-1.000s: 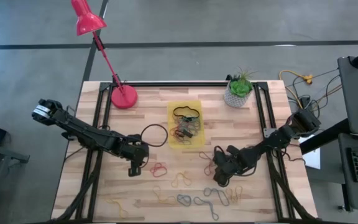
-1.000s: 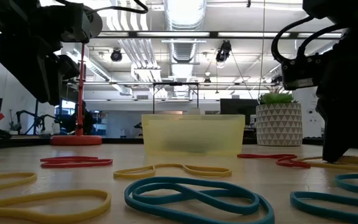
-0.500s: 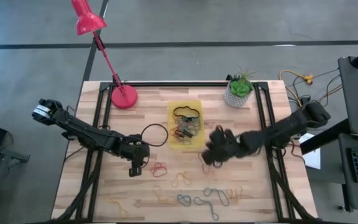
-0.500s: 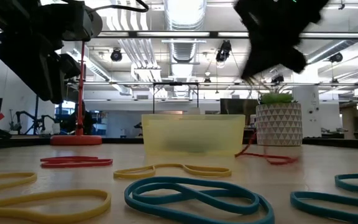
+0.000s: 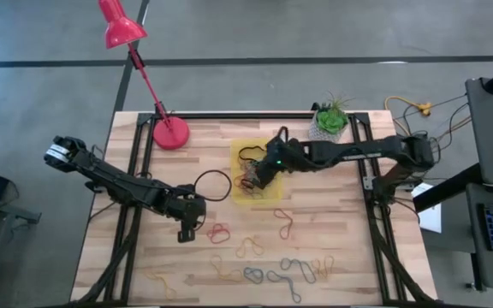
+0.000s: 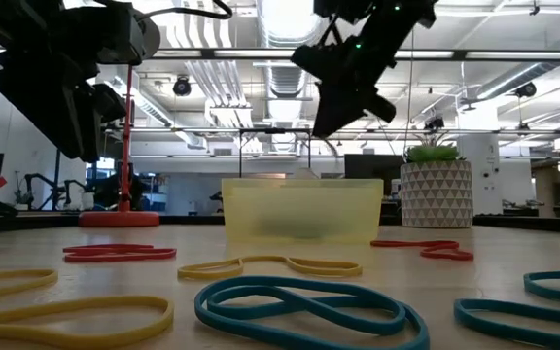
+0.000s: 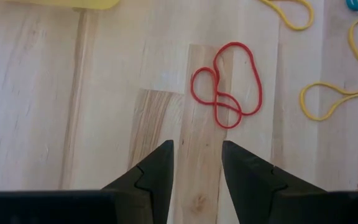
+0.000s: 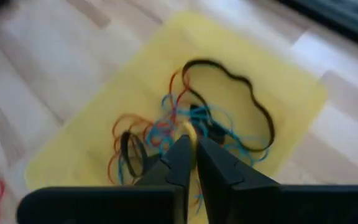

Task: Pick and place rubber bands into bin
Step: Put the yellow rubber band into the yellow bin

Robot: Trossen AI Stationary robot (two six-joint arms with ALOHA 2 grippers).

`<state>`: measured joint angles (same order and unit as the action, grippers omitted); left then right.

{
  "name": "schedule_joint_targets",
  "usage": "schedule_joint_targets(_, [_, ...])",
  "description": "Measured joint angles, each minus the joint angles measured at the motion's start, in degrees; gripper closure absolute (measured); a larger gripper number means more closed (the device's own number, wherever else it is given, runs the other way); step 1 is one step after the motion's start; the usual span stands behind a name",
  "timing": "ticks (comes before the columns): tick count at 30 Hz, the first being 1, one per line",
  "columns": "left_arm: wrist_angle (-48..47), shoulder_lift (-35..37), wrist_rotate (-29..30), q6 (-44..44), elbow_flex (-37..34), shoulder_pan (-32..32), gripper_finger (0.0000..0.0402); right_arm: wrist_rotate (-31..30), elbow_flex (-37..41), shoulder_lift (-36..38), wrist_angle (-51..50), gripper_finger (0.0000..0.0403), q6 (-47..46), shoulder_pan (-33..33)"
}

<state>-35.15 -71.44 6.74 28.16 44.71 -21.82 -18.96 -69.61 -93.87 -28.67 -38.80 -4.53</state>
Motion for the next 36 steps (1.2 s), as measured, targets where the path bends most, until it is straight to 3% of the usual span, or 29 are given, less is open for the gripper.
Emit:
schedule_joint_targets(5, [0.0,0.0,0.0,1.3,0.0,0.0,0.0281,5.8,-3.0,-5.4,-3.4,0.032,0.3,1.4])
schedule_joint_targets(9, [0.0,0.0,-0.8,1.2,0.0,0.0,0.0281,6.6,-5.7,-7.3,-7.0,0.0256,3.7,4.5])
schedule_joint_targets(14, [-0.3,0.0,-7.8,-3.2,0.0,-0.3,0.0281,6.6,-5.7,-6.2,-8.7,0.0203,18.6,10.2])
schedule_joint_targets(18, [-3.5,0.0,-12.5,-3.1,0.2,-2.6,0.0281,6.5,-5.7,-5.2,-14.3,0.0186,20.8,14.4])
schedule_joint_targets(23, [-4.8,0.0,-13.6,-0.7,0.2,-13.4,0.0282,4.4,-5.3,-5.2,-19.6,0.0182,20.0,18.7])
schedule_joint_targets(31, [3.4,-4.4,-8.6,9.4,1.1,-34.7,0.0282,0.2,-3.7,-5.3,-20.0,0.0181,19.3,21.1])
schedule_joint_targets(36, [7.5,-11.5,-7.7,12.1,2.4,-39.7,0.0282,-2.1,-3.0,-5.3,-19.9,0.0181,19.3,21.0])
